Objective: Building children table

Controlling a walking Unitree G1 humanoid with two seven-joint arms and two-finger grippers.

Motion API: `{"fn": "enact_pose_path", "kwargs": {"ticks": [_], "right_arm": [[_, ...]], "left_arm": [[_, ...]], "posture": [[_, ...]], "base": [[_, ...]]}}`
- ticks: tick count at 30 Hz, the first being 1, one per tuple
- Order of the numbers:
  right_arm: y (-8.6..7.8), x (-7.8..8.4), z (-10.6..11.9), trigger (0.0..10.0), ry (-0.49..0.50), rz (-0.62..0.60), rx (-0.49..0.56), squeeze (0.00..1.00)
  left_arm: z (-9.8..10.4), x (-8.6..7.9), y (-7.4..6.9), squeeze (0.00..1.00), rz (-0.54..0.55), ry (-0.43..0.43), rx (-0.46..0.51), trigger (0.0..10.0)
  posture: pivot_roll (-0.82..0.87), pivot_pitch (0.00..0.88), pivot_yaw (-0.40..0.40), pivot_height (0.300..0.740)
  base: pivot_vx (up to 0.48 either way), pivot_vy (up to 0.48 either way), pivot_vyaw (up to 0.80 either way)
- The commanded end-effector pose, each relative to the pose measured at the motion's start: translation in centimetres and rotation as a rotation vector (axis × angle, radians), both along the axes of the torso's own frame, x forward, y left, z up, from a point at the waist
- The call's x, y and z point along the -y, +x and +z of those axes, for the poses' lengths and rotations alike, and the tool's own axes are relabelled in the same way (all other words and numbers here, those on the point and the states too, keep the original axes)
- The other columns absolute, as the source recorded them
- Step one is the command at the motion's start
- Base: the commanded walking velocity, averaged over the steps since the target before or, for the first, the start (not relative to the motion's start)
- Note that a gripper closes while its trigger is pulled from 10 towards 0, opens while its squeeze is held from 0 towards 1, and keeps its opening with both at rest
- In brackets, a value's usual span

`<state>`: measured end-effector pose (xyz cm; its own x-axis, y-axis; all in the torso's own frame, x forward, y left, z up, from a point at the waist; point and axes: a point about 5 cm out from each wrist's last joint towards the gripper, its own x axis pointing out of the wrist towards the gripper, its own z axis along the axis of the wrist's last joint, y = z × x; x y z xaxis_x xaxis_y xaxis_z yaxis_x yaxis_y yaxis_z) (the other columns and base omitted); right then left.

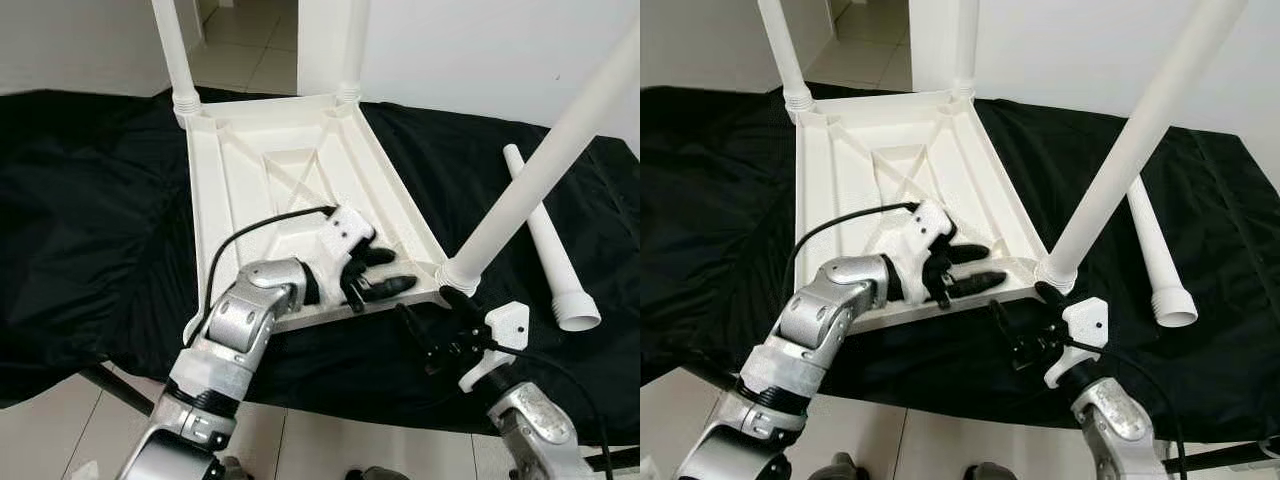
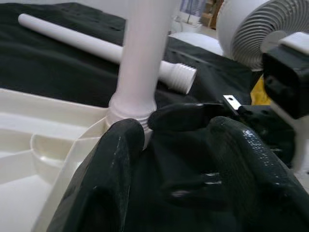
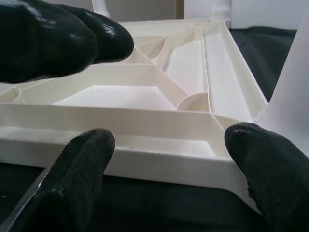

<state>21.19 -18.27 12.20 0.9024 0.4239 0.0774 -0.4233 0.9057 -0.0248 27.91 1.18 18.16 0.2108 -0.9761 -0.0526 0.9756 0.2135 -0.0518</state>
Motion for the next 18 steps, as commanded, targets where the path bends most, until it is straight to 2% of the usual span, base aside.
{"fn": "enact_pose_path", "kwargs": {"ticks": [1, 6, 7, 8, 11, 16, 18], "right_arm": [[0.4, 0.7, -0.3, 10.0, -0.004, -0.003, -0.024, 0.00], [0.8, 1.1, -0.2, 10.0, -0.013, -0.006, -0.019, 0.00], [2.0, 2.1, 0.0, 10.0, -0.033, -0.036, -0.004, 0.00], [2.0, 2.1, 0.0, 10.0, -0.033, -0.036, -0.004, 0.00], [3.3, 3.6, 0.4, 10.0, -0.018, -0.108, 0.020, 0.00], [3.8, 4.8, 0.4, 10.0, -0.017, -0.192, 0.029, 0.00], [3.8, 4.8, 0.4, 10.0, -0.017, -0.192, 0.029, 0.00]], "left_arm": [[0.1, 0.2, -0.7, 0.00, -0.076, -0.005, -0.010, 10.0], [0.2, 0.2, -0.9, 0.00, -0.085, -0.011, -0.005, 10.0], [0.5, 0.4, -1.4, 0.00, -0.091, -0.026, 0.001, 10.0], [0.5, 0.4, -1.4, 0.00, -0.091, -0.026, 0.001, 10.0], [0.8, 0.6, -1.8, 0.00, -0.095, -0.037, 0.013, 10.0], [0.7, 0.5, -2.1, 0.00, -0.082, -0.025, 0.030, 10.0], [0.7, 0.5, -2.1, 0.00, -0.082, -0.025, 0.030, 10.0]], "posture": [[-0.01, 0.000, -0.012, 0.740], [-0.01, 0.000, -0.012, 0.740], [-0.01, 0.000, -0.016, 0.740], [-0.01, 0.000, -0.016, 0.740], [0.00, 0.000, -0.022, 0.740], [0.00, 0.000, -0.026, 0.740], [0.00, 0.000, -0.026, 0.740]], "base": [[0.000, 0.000, 0.00], [0.000, 0.000, 0.00], [0.000, 0.000, 0.00], [0.000, 0.000, 0.00], [0.000, 0.000, 0.00], [0.000, 0.000, 0.00], [0.000, 0.000, 0.00]]}}
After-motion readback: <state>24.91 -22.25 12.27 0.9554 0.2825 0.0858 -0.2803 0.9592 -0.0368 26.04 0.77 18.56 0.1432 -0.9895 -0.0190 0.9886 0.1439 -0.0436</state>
